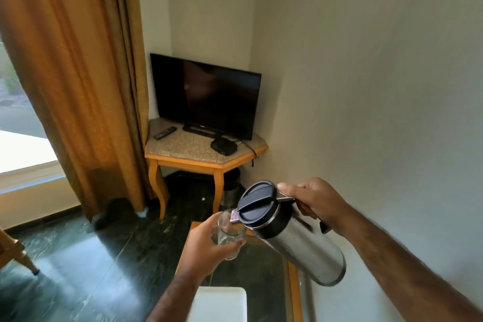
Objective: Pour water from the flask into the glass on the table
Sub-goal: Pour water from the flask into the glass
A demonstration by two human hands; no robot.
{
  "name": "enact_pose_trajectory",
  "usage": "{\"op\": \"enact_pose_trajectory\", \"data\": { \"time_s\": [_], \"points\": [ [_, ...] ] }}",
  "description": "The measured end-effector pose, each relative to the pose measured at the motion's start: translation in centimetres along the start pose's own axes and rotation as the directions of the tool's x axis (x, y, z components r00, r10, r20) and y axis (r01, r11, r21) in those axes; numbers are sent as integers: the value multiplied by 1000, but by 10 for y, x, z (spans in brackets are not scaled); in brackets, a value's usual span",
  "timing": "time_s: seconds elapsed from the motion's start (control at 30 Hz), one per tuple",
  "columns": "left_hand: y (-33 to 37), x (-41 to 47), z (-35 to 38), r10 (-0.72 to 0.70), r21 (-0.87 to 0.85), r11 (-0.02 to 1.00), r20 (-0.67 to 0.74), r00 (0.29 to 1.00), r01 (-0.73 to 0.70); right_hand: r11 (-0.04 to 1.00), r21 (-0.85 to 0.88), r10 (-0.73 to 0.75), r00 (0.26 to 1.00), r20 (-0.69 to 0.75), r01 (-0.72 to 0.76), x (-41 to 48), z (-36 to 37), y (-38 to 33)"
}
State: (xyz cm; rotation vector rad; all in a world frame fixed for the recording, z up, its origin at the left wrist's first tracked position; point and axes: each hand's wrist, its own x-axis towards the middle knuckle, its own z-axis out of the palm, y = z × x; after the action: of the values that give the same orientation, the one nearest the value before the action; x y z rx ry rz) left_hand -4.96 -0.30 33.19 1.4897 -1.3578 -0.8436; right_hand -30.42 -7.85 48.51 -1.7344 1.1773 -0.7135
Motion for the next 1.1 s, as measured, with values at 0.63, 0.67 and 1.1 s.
{"op": "enact_pose_trajectory", "data": {
  "time_s": [0.63,0.67,1.1],
  "points": [
    [24,8,-26,68,-34,997,25,997,-67,941,-335,99,988,117,-55,39,0,-100],
    [25,9,-27,68,-38,997,29,997,-66,934,-354,104,987,120,-56,41,-1,-105],
    [37,17,-34,73,-66,995,49,996,-70,824,-567,111,986,122,-22,63,-1,-137]
  ]
}}
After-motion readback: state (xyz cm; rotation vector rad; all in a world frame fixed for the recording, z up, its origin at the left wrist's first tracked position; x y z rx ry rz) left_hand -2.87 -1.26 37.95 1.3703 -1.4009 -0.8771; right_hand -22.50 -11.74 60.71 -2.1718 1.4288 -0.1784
